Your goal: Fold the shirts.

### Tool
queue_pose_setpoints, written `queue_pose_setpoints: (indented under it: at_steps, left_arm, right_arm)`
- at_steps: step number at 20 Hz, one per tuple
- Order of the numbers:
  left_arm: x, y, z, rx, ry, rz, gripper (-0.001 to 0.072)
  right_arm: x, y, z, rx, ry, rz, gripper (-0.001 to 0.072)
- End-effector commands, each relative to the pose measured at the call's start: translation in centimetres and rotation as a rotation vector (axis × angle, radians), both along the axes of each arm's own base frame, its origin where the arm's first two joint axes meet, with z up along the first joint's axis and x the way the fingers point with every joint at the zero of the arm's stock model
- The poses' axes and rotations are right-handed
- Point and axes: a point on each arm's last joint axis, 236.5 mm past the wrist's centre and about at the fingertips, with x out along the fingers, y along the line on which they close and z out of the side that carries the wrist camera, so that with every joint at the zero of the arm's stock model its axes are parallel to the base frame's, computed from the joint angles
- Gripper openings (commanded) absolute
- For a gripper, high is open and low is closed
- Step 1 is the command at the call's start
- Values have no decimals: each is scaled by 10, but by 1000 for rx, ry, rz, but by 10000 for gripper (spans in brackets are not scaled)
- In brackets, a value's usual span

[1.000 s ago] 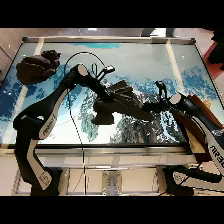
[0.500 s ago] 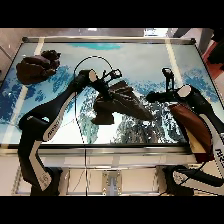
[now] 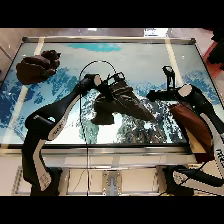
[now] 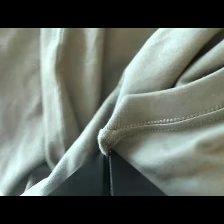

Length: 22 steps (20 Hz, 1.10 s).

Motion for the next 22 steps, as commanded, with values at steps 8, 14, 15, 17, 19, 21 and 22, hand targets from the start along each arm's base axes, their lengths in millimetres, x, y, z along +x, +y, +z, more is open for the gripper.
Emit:
queue_pose_setpoints:
  at_steps: [8, 14, 15, 17, 19, 21, 22]
  left_arm:
    - [56, 83, 176, 131, -292, 344, 11]
    - [-12, 155, 219, 232, -112, 549, 10]
    - [-17, 170, 222, 250, -99, 639, 10]
    - [-23, 199, 222, 330, -88, 765, 10]
    - [-33, 210, 212, 387, -48, 782, 10]
    - [-35, 209, 203, 398, -26, 773, 10]
    - [-36, 207, 201, 393, -18, 766, 10]
  right_arm:
    - [13, -5, 7, 1, -56, -39, 446]
    - [17, 9, 7, 110, -31, -96, 446]
    - [14, 17, 3, 133, -5, -88, 446]
    - [3, 39, -11, 170, 63, -53, 446]
    - [-4, 65, -31, 200, 128, -20, 446]
    - [-14, 93, -56, 218, 194, 21, 447]
    - [-16, 100, -71, 199, 210, 38, 446]
